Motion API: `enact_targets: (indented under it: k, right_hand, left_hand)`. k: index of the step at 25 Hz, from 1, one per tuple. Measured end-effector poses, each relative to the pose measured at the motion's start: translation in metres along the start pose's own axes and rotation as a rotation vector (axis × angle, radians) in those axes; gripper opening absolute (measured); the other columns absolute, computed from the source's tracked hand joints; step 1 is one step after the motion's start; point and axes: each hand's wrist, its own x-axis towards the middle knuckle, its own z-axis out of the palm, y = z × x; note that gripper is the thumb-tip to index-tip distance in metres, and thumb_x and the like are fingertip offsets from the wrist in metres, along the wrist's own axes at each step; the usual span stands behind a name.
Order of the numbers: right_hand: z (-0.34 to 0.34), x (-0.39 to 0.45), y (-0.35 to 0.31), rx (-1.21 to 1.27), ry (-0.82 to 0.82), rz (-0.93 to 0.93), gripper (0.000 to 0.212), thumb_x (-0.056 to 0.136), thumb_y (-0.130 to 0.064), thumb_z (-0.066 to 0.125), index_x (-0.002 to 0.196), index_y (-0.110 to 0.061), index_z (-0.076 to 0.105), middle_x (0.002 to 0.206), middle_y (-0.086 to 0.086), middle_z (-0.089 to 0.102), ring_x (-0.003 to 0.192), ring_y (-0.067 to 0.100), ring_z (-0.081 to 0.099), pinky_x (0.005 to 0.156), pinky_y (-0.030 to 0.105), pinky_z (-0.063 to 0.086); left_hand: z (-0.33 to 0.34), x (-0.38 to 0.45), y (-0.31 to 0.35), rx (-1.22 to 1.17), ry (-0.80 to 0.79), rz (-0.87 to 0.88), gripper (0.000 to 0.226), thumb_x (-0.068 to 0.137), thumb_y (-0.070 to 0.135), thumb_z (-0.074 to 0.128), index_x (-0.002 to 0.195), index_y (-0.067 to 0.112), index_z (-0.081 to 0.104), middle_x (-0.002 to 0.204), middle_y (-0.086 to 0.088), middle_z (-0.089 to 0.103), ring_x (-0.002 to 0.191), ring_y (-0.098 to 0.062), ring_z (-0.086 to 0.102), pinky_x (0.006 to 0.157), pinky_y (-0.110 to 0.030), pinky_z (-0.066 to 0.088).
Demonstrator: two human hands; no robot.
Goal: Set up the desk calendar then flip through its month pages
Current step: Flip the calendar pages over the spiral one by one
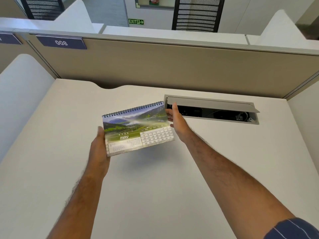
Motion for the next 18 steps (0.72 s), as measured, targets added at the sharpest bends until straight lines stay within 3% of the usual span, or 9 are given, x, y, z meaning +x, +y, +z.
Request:
enact_targets:
  k: [3, 6, 9, 18]
  right_hand:
    - [-0.001, -0.001, 0.002, 0.005, -0.046, 0.000, 0.076, 0.104, -0.066, 0.011, 0.119, -0.028, 0.074, 0.116, -0.005, 0.077, 0.118, 0.017, 0.066, 0.117, 0.053, 0.035]
    - [0.000, -0.003, 0.001, 0.005, -0.026, -0.027, 0.069, 0.105, -0.065, 0.011, 0.105, -0.042, 0.076, 0.105, -0.020, 0.077, 0.108, 0.001, 0.065, 0.116, 0.046, 0.031]
    - [0.000, -0.003, -0.001, 0.006, -0.043, -0.053, 0.070, 0.105, -0.063, 0.007, 0.106, -0.039, 0.073, 0.107, -0.022, 0.072, 0.105, -0.003, 0.061, 0.103, 0.041, 0.028]
    - [0.000, 0.001, -0.004, -0.021, -0.018, -0.020, 0.066, 0.106, -0.060, 0.008, 0.100, -0.039, 0.071, 0.101, -0.023, 0.071, 0.097, -0.006, 0.061, 0.099, 0.037, 0.027]
  left_hand:
    - [-0.003, 0.003, 0.017, -0.193, -0.005, 0.031, 0.070, 0.107, 0.069, 0.033, 0.115, 0.021, 0.084, 0.119, -0.009, 0.082, 0.109, -0.025, 0.078, 0.091, -0.035, 0.063]
    - [0.000, 0.012, 0.035, -0.202, -0.018, 0.068, 0.080, 0.107, 0.071, 0.025, 0.131, 0.012, 0.074, 0.121, -0.013, 0.080, 0.111, -0.029, 0.074, 0.092, -0.040, 0.060]
    - [0.004, 0.022, 0.048, -0.130, -0.042, 0.080, 0.086, 0.107, 0.071, 0.020, 0.147, 0.009, 0.065, 0.122, -0.014, 0.080, 0.104, -0.025, 0.073, 0.092, -0.039, 0.059]
    - [0.006, 0.036, 0.044, 0.004, -0.033, 0.059, 0.079, 0.107, 0.072, 0.020, 0.151, 0.018, 0.058, 0.126, -0.017, 0.079, 0.094, -0.020, 0.075, 0.094, -0.041, 0.057]
